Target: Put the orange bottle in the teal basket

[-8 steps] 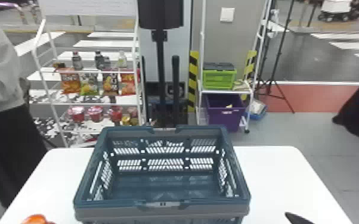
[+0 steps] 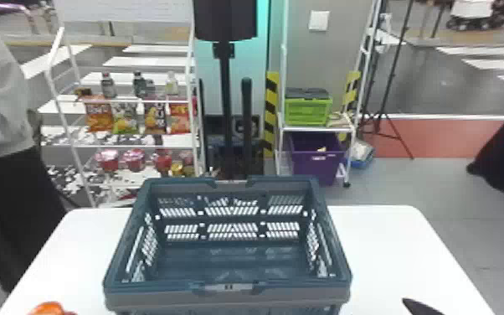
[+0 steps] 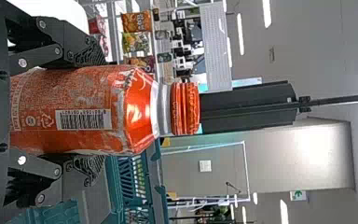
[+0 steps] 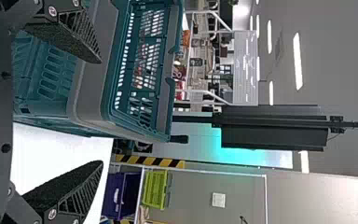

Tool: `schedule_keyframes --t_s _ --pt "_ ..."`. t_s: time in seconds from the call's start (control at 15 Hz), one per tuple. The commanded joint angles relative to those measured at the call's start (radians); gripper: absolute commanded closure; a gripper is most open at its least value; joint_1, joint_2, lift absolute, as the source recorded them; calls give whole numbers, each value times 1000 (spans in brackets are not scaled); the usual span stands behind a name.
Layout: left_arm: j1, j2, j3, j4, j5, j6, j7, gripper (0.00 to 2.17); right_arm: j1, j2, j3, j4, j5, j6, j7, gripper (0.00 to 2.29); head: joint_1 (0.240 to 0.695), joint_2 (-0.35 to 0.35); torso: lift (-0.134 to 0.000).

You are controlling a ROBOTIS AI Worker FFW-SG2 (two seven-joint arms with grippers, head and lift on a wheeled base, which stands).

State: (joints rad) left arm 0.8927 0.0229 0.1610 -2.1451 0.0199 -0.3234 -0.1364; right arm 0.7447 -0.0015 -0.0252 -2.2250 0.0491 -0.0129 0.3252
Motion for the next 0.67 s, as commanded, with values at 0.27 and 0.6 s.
schedule_keyframes --t_s 0.27,0.6 --pt "-3 0 3 1 0 1 -2 2138 1 2 2 -1 0 0 0 124 499 0 0" --pt "2 -1 41 -127 18 96 -34 2138 8 2 4 -2 -2 -3 0 124 499 0 0"
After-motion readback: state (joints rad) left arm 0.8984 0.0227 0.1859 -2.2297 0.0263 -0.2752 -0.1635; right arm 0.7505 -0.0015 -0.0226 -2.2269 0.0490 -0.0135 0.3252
